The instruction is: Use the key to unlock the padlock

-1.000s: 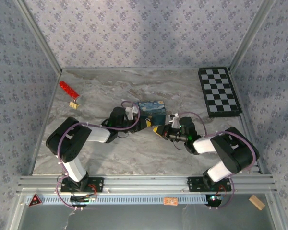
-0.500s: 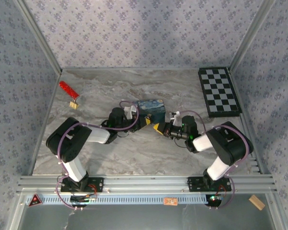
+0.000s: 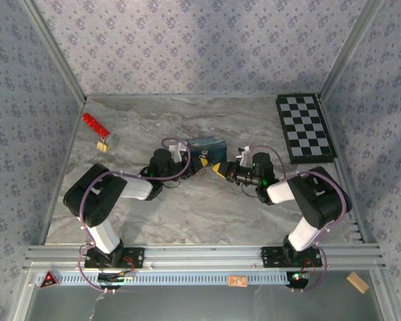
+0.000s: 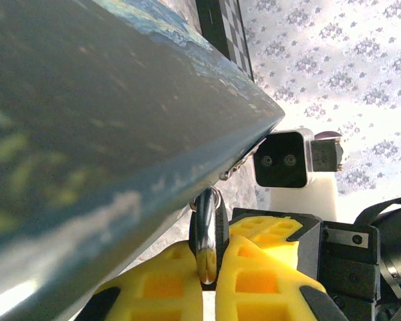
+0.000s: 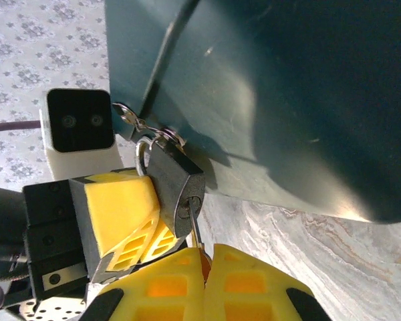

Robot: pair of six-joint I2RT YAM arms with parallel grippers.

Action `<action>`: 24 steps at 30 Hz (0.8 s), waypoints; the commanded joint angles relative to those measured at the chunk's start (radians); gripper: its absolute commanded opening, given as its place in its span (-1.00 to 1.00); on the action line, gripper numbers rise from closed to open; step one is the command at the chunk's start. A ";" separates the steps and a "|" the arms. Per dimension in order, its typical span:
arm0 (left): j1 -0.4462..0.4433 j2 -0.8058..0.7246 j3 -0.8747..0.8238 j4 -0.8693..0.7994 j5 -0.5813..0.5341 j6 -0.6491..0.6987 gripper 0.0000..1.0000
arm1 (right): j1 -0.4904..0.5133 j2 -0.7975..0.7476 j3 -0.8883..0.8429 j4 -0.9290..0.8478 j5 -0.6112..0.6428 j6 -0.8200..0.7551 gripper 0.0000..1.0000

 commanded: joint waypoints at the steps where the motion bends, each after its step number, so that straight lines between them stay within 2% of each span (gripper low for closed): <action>1: -0.084 0.016 0.007 -0.045 0.288 0.001 -1.00 | 0.024 -0.011 0.152 0.045 0.061 -0.074 -1.00; 5: -0.090 0.020 0.017 -0.035 0.308 -0.007 -1.00 | 0.032 0.016 0.163 0.082 0.011 -0.096 -1.00; 10: -0.091 0.006 0.027 -0.083 0.327 0.022 -1.00 | 0.002 -0.007 0.124 0.078 0.021 -0.152 -1.00; 14: -0.090 -0.022 0.034 -0.156 0.346 0.074 -1.00 | -0.045 -0.026 0.121 0.019 0.001 -0.216 -1.00; 20: -0.091 -0.054 0.052 -0.197 0.397 0.095 -1.00 | -0.053 -0.022 0.156 -0.046 -0.046 -0.332 -1.00; 24: -0.090 -0.082 0.056 -0.250 0.395 0.126 -1.00 | -0.071 -0.015 0.173 -0.056 -0.067 -0.337 -1.00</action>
